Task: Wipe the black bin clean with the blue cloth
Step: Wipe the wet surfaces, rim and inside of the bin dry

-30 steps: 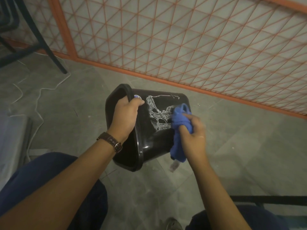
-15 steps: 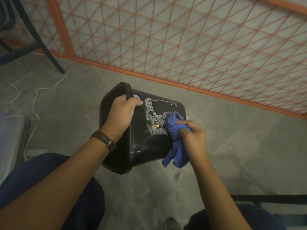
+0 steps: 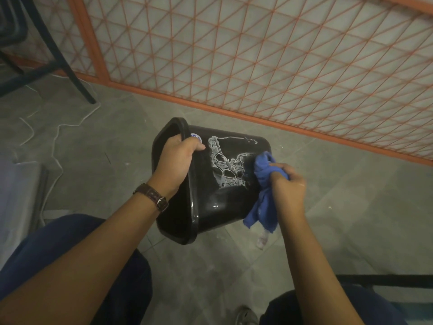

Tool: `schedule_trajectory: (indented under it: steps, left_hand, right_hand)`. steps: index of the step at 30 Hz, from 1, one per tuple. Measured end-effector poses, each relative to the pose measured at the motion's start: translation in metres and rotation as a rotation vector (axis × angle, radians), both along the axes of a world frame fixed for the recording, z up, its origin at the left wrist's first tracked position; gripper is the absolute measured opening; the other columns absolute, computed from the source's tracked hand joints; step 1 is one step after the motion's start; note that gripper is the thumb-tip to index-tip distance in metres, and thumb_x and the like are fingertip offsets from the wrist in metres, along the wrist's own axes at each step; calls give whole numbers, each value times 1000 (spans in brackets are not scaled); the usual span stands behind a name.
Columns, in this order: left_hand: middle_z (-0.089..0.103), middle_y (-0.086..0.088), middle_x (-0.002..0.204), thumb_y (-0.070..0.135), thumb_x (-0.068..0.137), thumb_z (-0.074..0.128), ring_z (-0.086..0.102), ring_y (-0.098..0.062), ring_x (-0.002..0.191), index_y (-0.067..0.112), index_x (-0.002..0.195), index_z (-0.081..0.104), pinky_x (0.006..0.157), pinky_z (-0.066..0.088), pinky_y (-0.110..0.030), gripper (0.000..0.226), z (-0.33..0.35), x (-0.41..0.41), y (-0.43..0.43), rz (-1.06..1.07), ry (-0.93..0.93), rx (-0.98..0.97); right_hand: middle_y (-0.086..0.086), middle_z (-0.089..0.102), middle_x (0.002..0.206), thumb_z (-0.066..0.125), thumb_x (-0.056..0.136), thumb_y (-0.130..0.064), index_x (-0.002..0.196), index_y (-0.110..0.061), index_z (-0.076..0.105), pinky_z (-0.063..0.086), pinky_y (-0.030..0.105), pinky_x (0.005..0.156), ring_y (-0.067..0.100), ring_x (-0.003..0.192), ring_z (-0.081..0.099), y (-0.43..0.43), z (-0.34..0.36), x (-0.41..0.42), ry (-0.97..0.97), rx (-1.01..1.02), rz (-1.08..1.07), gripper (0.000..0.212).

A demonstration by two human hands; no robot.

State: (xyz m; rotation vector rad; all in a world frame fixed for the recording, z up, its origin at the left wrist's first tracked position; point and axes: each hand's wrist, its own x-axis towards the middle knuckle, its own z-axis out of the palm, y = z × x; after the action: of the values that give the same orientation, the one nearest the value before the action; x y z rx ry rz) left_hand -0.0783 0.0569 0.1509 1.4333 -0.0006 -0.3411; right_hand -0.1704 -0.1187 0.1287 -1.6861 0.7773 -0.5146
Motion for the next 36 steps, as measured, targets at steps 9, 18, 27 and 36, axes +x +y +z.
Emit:
schedule_trajectory:
  steps: [9, 18, 27, 36]
  left_hand:
    - [54, -20, 84, 23, 51, 59, 53, -34, 77, -21, 85, 52, 84, 45, -64, 56, 5, -2, 0, -38, -31, -16]
    - [55, -18, 73, 15, 56, 54, 55, -32, 72, -16, 73, 56, 75, 48, -53, 36, 1, -9, -8, -75, -9, 13]
    - [52, -18, 82, 29, 45, 57, 51, -33, 75, -23, 78, 49, 71, 43, -47, 62, -2, -3, -3, -127, -61, 4]
    - [53, -19, 74, 16, 53, 56, 51, -33, 72, -22, 73, 50, 69, 41, -44, 43, -11, -5, -12, -122, -106, 3]
  right_hand:
    - [3, 56, 104, 52, 76, -3, 82, -25, 67, 40, 5, 83, 2, 93, 54, 4, 7, 1, -12, -213, 262, 27]
    - [12, 53, 122, 51, 82, -1, 109, -13, 63, 38, 3, 89, 14, 107, 52, -3, -2, 6, -57, -233, 106, 33]
    - [13, 64, 106, 47, 72, -8, 74, -28, 65, 42, 5, 75, 12, 90, 59, -9, -7, 7, -56, -89, 50, 27]
    - [-7, 56, 107, 51, 75, 0, 88, -23, 68, 32, 0, 86, -15, 98, 49, 5, -4, 6, -69, -250, 319, 31]
